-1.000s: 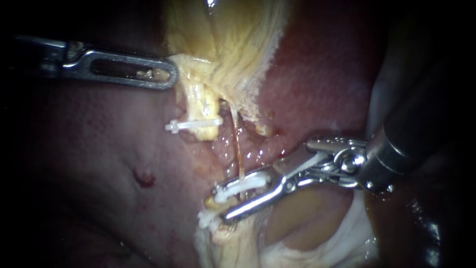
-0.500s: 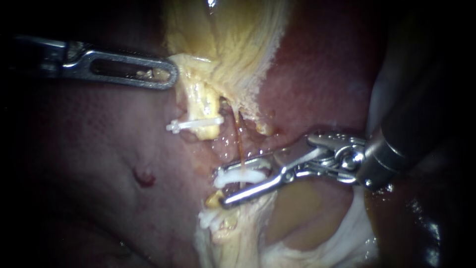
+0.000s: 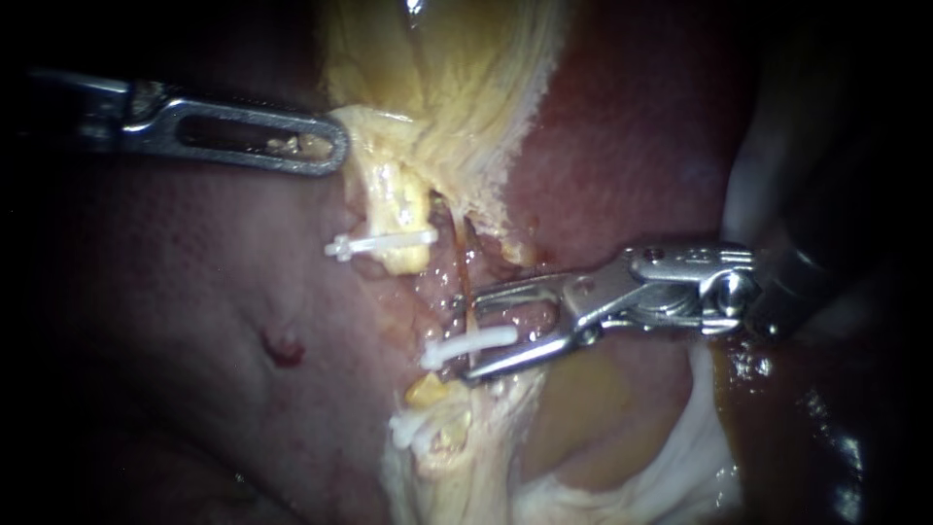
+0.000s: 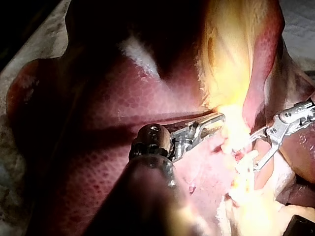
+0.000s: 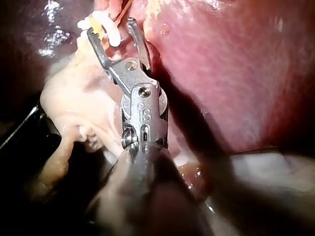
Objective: Going back first clip right tube
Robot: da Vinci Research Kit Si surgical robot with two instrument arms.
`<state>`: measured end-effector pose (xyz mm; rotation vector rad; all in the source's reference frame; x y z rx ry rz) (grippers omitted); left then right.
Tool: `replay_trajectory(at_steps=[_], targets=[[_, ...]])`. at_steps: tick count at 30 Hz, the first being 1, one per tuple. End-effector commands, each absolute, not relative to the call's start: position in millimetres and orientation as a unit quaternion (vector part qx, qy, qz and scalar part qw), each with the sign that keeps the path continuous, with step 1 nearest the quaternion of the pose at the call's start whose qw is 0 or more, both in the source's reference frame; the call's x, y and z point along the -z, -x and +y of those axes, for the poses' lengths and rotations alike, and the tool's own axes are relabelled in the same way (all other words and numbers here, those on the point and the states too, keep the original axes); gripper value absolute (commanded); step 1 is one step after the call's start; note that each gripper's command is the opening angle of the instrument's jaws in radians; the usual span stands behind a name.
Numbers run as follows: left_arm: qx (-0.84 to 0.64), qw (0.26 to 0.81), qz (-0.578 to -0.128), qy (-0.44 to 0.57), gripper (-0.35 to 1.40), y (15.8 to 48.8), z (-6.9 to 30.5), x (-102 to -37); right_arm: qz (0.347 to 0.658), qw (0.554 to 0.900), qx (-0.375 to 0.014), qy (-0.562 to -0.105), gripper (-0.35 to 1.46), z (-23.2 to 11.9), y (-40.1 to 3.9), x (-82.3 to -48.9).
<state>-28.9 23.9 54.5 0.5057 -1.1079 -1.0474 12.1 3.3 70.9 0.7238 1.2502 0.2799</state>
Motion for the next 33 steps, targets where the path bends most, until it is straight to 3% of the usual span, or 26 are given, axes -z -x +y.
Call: replay_trajectory(at_steps=[1,6,12,24,33], targets=[[0.469,0.694,-0.497,-0.227,-0.35,28.8,23.9,-54.5,0.574,0.744,-0.121,-0.320,0.50,3.5,-11.6,-70.3],[0.469,0.694,-0.497,-0.227,-0.35,28.7,23.9,-54.5,0.583,0.756,-0.102,-0.281,0.50,4.9,-8.8,-67.8],[0.469,0.694,-0.497,-0.227,-0.35,28.7,23.9,-54.5,0.562,0.785,-0.088,-0.246,0.50,6.3,-5.4,-65.5],[0.469,0.694,-0.497,-0.226,-0.35,28.9,23.9,-54.6,0.563,0.787,-0.080,-0.238,0.50,5.8,-4.0,-64.5],[0.470,0.704,-0.485,-0.222,-0.35,31.2,23.9,-56.6,0.565,0.788,-0.077,-0.234,0.50,5.9,-3.5,-64.2]])
